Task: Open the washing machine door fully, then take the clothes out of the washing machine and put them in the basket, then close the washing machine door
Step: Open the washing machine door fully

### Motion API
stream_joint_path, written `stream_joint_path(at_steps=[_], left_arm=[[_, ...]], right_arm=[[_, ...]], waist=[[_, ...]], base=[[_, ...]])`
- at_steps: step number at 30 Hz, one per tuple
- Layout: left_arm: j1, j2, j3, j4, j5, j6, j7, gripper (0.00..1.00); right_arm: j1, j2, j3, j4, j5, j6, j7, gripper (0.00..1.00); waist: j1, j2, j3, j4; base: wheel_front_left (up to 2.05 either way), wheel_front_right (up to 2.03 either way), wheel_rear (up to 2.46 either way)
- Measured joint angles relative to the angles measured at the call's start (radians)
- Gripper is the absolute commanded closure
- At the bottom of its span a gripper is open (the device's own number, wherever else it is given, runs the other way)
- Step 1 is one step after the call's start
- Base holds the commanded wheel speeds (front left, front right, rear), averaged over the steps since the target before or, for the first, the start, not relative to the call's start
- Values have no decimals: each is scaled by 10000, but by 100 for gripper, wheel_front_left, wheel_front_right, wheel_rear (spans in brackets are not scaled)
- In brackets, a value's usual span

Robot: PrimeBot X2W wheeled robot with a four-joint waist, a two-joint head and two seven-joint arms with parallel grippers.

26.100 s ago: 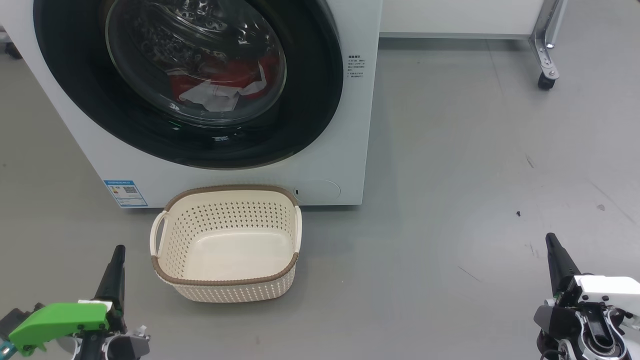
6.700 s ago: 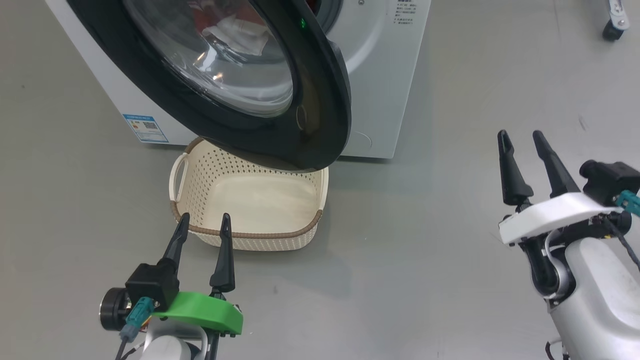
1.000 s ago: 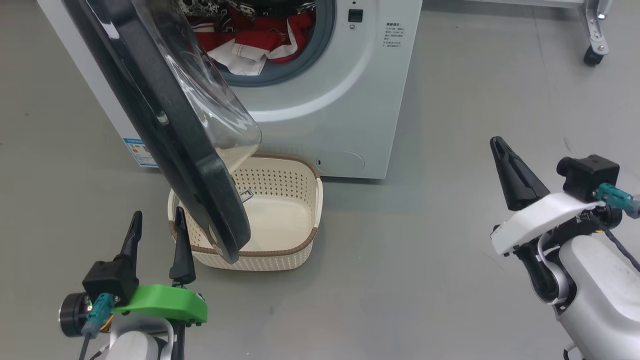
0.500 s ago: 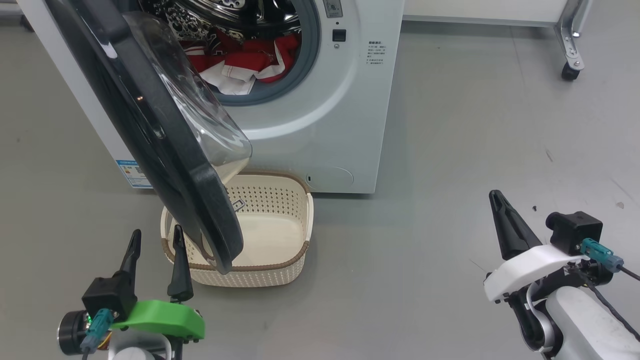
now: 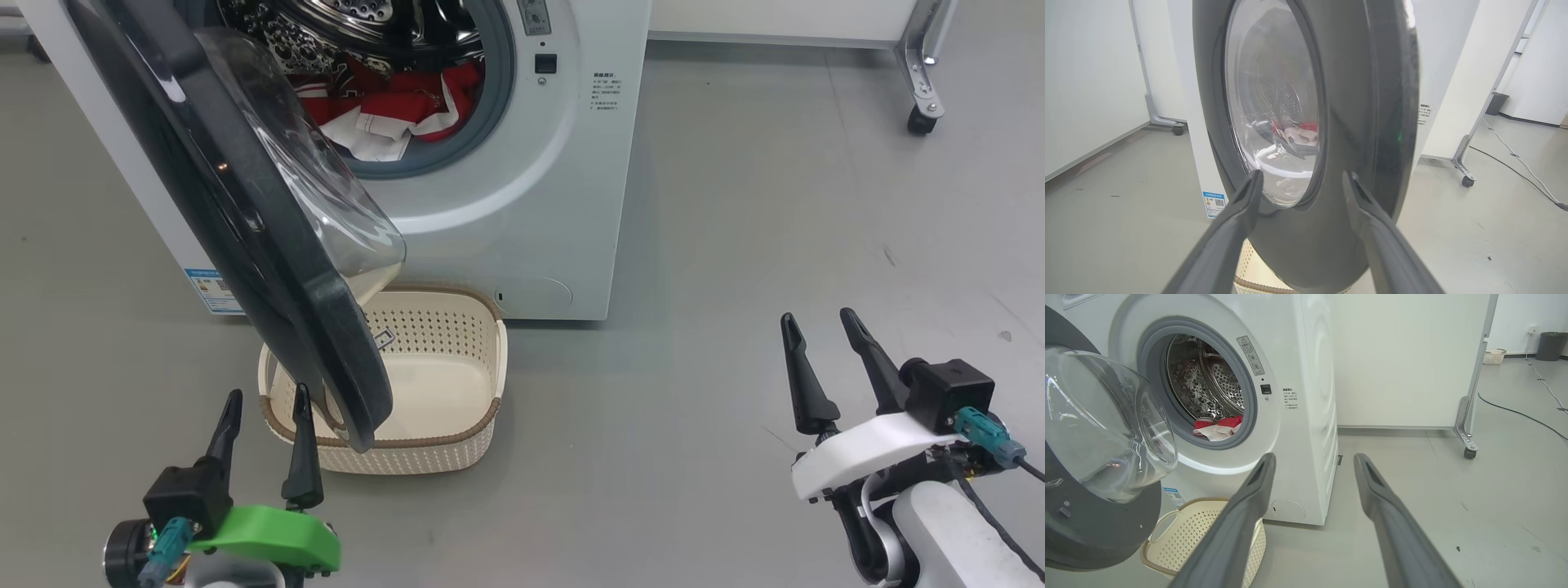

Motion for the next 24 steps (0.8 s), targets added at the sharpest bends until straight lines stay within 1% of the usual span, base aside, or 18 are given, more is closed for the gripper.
stream_joint_path(at_steps=[12, 24], left_arm=[[25, 4, -65, -25, 0, -2, 0, 0], [25, 4, -136, -25, -2, -2, 0, 0]], right_arm=[[437, 313, -428, -420, -491, 0, 0, 0], [606, 462, -729, -596, -901, 19, 0, 0]], waist=[[0, 0, 30, -35], [0, 0, 97, -109]], base=[[0, 0, 0], [0, 0, 0]])
